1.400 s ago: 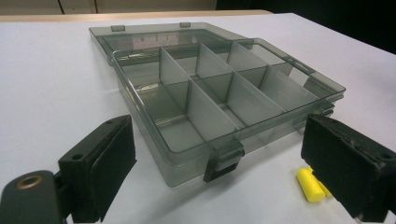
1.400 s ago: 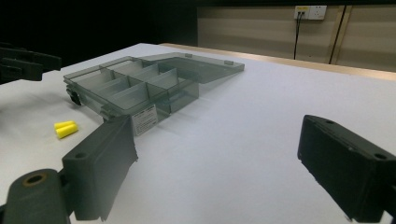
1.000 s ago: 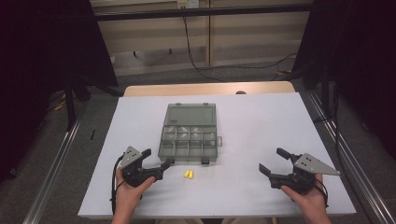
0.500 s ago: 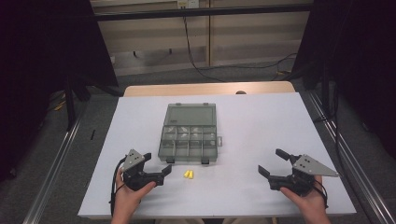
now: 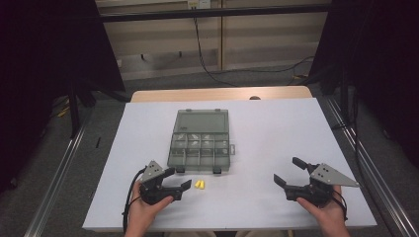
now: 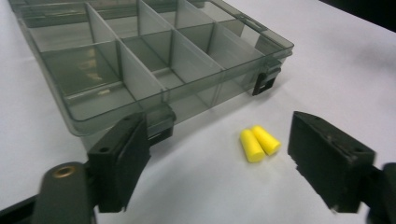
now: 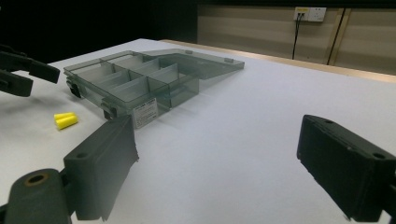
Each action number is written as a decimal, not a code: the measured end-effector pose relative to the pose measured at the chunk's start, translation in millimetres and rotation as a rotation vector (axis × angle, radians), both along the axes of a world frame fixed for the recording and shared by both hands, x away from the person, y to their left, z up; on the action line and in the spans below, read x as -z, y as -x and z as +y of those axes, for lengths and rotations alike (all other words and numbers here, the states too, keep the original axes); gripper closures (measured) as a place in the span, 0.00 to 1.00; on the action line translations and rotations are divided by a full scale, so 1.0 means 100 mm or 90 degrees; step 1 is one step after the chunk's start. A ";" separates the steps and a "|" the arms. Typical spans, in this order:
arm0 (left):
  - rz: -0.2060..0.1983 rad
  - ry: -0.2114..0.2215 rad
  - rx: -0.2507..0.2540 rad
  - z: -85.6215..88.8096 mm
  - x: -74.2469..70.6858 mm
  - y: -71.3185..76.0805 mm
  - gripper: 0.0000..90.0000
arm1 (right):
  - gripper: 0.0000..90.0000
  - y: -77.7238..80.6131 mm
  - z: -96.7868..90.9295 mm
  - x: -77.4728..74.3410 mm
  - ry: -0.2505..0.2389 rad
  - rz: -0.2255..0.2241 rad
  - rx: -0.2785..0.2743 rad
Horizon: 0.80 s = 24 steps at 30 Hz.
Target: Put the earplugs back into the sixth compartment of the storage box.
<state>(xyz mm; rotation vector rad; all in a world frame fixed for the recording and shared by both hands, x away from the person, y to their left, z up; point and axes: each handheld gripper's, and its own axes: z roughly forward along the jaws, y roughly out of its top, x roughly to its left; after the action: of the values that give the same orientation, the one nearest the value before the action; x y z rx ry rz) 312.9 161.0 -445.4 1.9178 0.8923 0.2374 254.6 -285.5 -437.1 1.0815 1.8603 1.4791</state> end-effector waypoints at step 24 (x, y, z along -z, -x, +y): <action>0.043 -0.030 -0.004 -0.12 0.04 -0.07 0.34 | 0.13 0.00 0.02 0.00 0.008 -0.001 -0.003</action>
<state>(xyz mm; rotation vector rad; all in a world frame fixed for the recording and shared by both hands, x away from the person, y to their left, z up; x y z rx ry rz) 320.3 149.4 -449.6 1.9765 0.9451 0.1997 254.8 -283.8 -436.6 1.0714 1.8699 1.4691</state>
